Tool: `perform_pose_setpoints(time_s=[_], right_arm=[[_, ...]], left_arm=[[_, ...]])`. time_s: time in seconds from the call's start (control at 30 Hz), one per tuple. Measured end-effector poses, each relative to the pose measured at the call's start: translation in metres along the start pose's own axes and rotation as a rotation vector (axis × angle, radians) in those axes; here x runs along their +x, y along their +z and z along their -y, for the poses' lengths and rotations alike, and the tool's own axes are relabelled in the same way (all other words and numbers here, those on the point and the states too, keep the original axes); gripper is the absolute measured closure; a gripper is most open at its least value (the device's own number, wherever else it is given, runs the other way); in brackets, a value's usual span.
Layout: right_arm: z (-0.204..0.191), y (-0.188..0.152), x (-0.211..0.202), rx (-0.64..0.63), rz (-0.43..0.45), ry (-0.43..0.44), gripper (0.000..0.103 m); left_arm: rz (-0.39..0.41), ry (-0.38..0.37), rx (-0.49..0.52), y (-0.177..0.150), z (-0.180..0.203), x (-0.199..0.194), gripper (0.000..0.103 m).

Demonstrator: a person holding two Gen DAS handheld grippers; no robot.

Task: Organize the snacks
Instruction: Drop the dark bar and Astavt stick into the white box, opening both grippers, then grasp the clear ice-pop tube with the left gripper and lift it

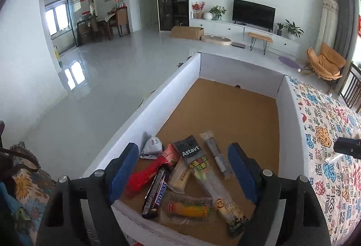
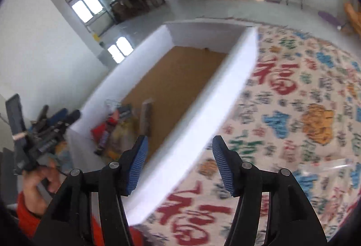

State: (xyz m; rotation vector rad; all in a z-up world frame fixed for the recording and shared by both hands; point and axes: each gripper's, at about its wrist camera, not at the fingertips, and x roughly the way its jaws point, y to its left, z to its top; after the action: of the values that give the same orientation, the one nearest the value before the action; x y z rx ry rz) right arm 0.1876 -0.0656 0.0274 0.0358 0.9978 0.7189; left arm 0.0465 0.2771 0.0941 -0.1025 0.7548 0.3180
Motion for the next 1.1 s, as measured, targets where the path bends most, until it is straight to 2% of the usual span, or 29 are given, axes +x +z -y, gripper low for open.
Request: perform_pose_setpoints(time_s=[0.1,0.2,0.37,0.5,0.63,0.7,0.77,0.87,0.93,1.0,1.1], right_arm=[[0.035,-0.023,-0.016,0.017,0.024,-0.081,0.038],[0.077,-0.057,-0.031,0.024,0.064,-0.198,0.037],[0.166,-0.141,-0.062,0.112,0.099,-0.501,0.037],[0.209,-0.186,-0.092,0.193,0.098,-0.646,0.037],[0.227,-0.215,-0.118,0.286,0.162,-0.679,0.037],[0.232,-0.227,-0.125,0.322,0.207,-0.68,0.037],[0.235,-0.231,-0.127,0.353,0.222,-0.643,0.037],[0.23,-0.223,-0.128,0.343,0.244,-0.621,0.037],[0.231,-0.222,-0.127,0.332,0.252,-0.616,0.037],[0.233,-0.23,-0.127,0.341,0.249,-0.6,0.037],[0.24,-0.237,-0.128,0.362,0.239,-0.584,0.037]], left_arm=[[0.007,-0.024,0.024,0.002,0.011,-0.009,0.022],[0.01,-0.094,0.042,-0.003,0.027,-0.023,0.022],[0.015,-0.294,0.108,-0.016,0.075,-0.053,0.022],[-0.027,-0.467,0.261,-0.025,0.153,-0.07,0.02],[-0.123,-0.644,0.431,-0.033,0.241,-0.059,0.019],[-0.155,-0.684,0.531,-0.037,0.284,-0.042,0.019],[-0.197,-0.682,0.609,-0.037,0.32,-0.016,0.019],[-0.239,-0.606,0.741,-0.038,0.376,0.027,0.02],[-0.235,-0.564,0.808,-0.042,0.397,0.045,0.025],[-0.247,-0.562,0.864,-0.045,0.42,0.064,0.027],[-0.288,-0.595,0.876,-0.05,0.446,0.088,0.029]])
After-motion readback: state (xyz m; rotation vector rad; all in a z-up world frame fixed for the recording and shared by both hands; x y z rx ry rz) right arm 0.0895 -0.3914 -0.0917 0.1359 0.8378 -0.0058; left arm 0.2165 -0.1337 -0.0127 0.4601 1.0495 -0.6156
